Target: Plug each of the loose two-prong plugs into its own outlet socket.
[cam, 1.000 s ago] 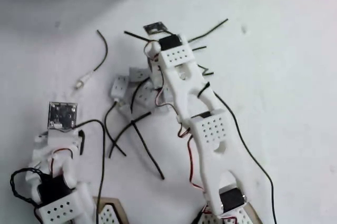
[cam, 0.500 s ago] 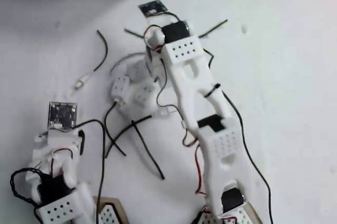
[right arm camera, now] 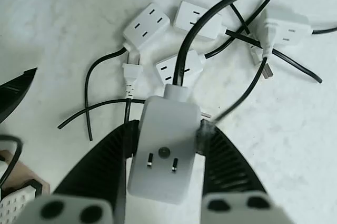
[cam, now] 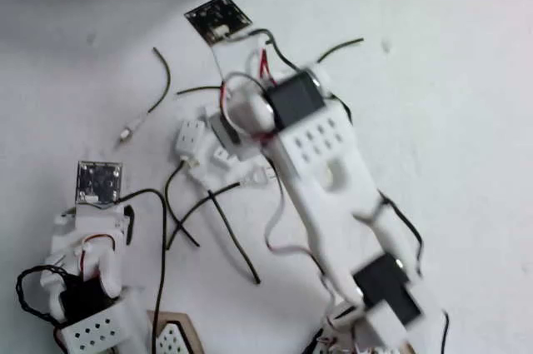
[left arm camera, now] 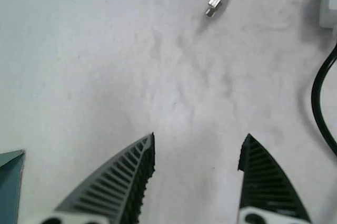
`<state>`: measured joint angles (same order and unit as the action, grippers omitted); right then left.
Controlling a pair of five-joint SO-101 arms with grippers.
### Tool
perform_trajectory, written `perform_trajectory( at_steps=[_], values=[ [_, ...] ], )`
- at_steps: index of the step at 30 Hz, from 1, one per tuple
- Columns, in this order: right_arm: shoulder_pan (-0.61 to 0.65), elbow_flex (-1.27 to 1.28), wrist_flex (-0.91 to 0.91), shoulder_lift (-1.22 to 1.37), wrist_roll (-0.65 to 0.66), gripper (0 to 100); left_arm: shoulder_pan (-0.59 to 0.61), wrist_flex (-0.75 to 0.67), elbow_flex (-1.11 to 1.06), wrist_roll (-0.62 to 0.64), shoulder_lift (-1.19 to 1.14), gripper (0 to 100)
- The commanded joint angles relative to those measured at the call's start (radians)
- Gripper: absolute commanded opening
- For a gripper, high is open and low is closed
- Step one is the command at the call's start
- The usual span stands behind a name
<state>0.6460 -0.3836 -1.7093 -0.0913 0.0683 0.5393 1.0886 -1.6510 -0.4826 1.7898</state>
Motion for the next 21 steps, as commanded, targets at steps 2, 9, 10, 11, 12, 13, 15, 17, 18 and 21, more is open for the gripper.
perform_trajectory(
  at_steps=[2, 9, 10, 11, 12, 13, 15, 17, 18, 21],
  values=[
    [0.070, 0.166, -0.010, -0.189, 0.005, 1.7, -0.001, 0.003, 0.006, -0.006, 0.012, 26],
    [0.170, 0.462, 0.088, -0.220, 0.005, 1.7, -0.001, 0.003, 0.006, -0.003, 0.012, 26],
    [0.168, 0.505, 0.139, -0.220, 0.009, 1.8, -0.001, 0.003, 0.006, -0.003, 0.012, 26],
    [0.165, 0.549, 0.194, -0.220, 0.011, 1.9, -0.001, 0.003, 0.006, -0.003, 0.012, 26],
    [0.159, 0.592, 0.237, -0.220, 0.014, 2.9, -0.001, 0.003, 0.006, -0.003, 0.012, 26],
    [0.154, 0.629, 0.269, -0.220, 0.035, 5.4, -0.001, 0.003, 0.006, -0.003, 0.012, 26],
    [0.142, 0.675, 0.291, -0.225, 0.094, 13.1, -0.001, 0.003, 0.006, -0.003, 0.012, 26],
    [0.120, 0.686, 0.272, -0.229, 0.115, 19.3, -0.001, 0.003, 0.006, -0.003, 0.012, 26],
    [0.113, 0.684, 0.262, -0.231, 0.118, 20.0, -0.001, 0.003, 0.006, -0.003, 0.012, 26],
    [0.108, 0.684, 0.246, -0.231, 0.120, 16.7, -0.001, 0.003, 0.006, -0.003, 0.012, 26]
  ],
)
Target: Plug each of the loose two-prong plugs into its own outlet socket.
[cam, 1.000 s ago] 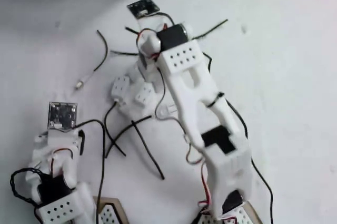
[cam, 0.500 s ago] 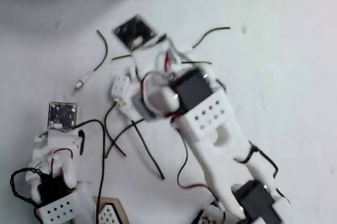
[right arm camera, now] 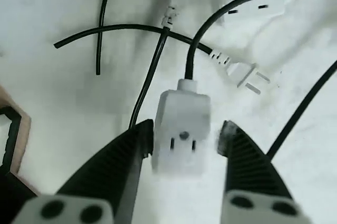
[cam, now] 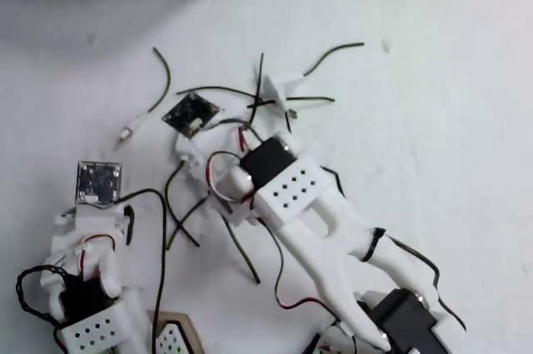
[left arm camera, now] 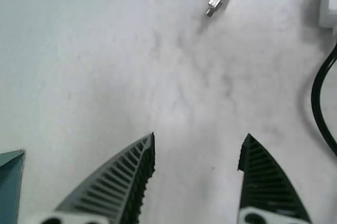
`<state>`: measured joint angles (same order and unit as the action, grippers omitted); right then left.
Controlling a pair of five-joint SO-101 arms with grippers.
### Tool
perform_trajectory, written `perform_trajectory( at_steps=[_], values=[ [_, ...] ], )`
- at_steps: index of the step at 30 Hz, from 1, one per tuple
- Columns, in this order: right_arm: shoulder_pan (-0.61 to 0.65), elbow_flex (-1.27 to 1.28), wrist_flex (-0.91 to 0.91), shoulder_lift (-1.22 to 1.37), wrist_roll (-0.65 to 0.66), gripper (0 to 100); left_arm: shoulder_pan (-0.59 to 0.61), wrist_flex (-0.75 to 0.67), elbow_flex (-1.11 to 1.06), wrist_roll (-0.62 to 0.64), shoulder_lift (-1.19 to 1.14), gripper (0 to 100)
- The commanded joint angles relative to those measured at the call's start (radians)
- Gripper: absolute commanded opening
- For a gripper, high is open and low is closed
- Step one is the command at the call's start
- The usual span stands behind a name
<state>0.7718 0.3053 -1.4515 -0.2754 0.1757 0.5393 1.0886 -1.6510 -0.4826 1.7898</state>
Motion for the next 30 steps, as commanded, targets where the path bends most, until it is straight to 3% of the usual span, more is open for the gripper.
perform_trajectory(
  at_steps=[1, 10, 23, 30],
  values=[
    [-0.019, -0.005, -0.013, -0.047, 0.012, 15.3, -0.001, 0.003, 0.006, -0.003, 0.012, 26],
    [-0.019, 0.017, 0.015, -0.036, 0.015, 13.4, -0.001, 0.003, 0.006, -0.003, 0.012, 26],
    [-0.002, 0.313, 0.466, -0.035, 0.141, 13.4, -0.001, 0.003, 0.006, -0.002, 0.012, 26],
    [-0.002, 0.365, 0.573, 0.059, 0.141, 13.4, -0.001, 0.003, 0.006, -0.002, 0.012, 26]
  ],
)
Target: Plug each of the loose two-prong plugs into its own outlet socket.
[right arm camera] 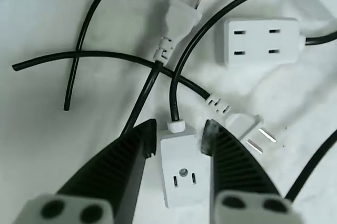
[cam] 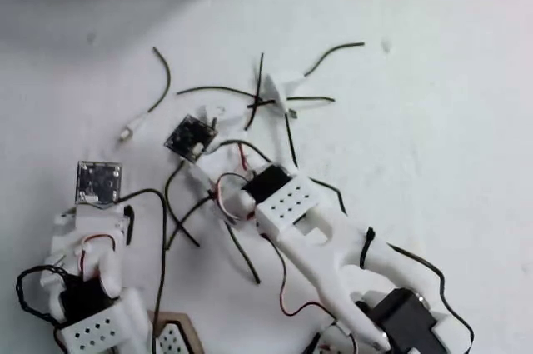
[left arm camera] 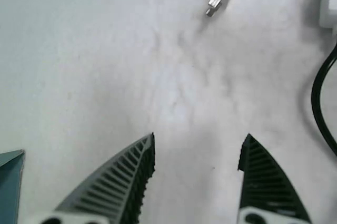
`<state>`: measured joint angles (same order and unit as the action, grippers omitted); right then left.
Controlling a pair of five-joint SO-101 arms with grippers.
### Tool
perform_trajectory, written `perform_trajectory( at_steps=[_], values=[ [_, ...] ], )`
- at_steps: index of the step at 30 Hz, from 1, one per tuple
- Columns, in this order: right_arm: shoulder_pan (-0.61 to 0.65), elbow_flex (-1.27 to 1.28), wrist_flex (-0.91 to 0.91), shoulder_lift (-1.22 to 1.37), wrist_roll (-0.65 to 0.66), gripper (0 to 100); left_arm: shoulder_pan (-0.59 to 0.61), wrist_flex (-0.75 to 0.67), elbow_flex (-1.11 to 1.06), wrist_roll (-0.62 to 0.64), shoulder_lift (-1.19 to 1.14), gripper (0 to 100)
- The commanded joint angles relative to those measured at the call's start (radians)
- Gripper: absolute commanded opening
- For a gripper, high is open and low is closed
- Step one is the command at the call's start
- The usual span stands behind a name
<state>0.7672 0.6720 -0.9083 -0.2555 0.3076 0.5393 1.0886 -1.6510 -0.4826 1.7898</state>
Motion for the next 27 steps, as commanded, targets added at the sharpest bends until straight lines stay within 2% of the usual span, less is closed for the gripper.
perform_trajectory(
  at_steps=[1, 10, 12, 14, 15, 20, 27],
  values=[
    [0.002, -0.003, 0.044, 0.071, 0.009, 13.4, -0.001, 0.003, 0.006, -0.002, 0.012, 26],
    [0.002, -0.112, 0.087, 0.294, 0.009, 13.2, -0.001, 0.003, 0.006, -0.002, 0.012, 26],
    [0.002, -0.135, 0.087, 0.314, 0.009, 9.2, -0.001, 0.003, 0.006, -0.002, 0.012, 26],
    [0.002, -0.163, 0.087, 0.323, 0.011, 1.1, -0.001, 0.003, 0.006, -0.002, 0.012, 26],
    [0.002, -0.173, 0.077, 0.320, 0.011, 1.6, -0.001, 0.003, 0.006, -0.002, 0.012, 26],
    [0.002, -0.198, -0.007, 0.205, 0.011, 1.8, -0.001, 0.003, 0.006, -0.002, 0.012, 26],
    [0.001, -0.235, -0.162, -0.142, 0.003, 1.7, -0.001, 0.003, 0.006, -0.002, 0.012, 26]
  ],
)
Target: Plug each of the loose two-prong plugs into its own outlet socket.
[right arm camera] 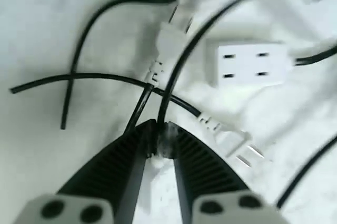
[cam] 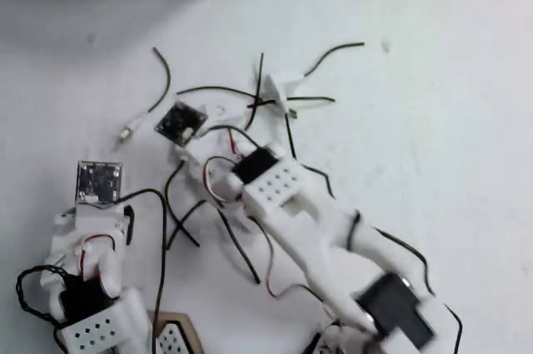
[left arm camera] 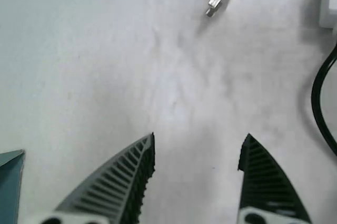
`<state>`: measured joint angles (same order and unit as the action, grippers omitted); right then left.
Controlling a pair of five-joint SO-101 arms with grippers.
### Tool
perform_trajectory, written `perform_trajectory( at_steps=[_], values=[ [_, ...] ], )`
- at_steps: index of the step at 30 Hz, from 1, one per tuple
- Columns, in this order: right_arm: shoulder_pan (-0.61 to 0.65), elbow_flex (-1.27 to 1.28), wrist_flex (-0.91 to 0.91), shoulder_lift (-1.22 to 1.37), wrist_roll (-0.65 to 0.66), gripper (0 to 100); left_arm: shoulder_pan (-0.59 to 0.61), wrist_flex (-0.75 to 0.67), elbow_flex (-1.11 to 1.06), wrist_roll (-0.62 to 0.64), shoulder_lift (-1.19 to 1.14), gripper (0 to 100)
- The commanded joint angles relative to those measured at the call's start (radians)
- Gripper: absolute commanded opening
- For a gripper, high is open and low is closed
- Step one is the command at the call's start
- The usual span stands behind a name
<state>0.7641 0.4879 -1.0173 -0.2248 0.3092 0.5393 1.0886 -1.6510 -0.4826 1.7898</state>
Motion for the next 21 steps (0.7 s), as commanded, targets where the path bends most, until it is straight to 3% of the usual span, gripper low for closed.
perform_trajectory(
  at_steps=[1, 5, 10, 12, 16, 21],
  values=[
    [0.002, -0.051, -0.071, -0.226, 0.002, 1.7, -0.001, 0.003, 0.006, -0.002, 0.012, 26],
    [-0.048, -0.029, -0.140, -0.364, 0.002, 1.8, -0.001, 0.003, 0.006, -0.002, 0.012, 26],
    [-0.251, 0.029, -0.151, -0.364, 0.009, 1.9, -0.001, 0.003, 0.006, -0.002, 0.012, 26],
    [-0.278, 0.046, -0.157, -0.351, 0.009, 4.8, -0.001, 0.003, 0.006, -0.002, 0.012, 26],
    [-0.222, 0.101, -0.160, -0.352, 0.002, 15.0, -0.001, 0.003, 0.006, -0.002, 0.012, 26],
    [-0.031, 0.201, -0.180, -0.344, 0.002, 16.4, -0.001, 0.003, 0.006, -0.002, 0.012, 26]
  ],
)
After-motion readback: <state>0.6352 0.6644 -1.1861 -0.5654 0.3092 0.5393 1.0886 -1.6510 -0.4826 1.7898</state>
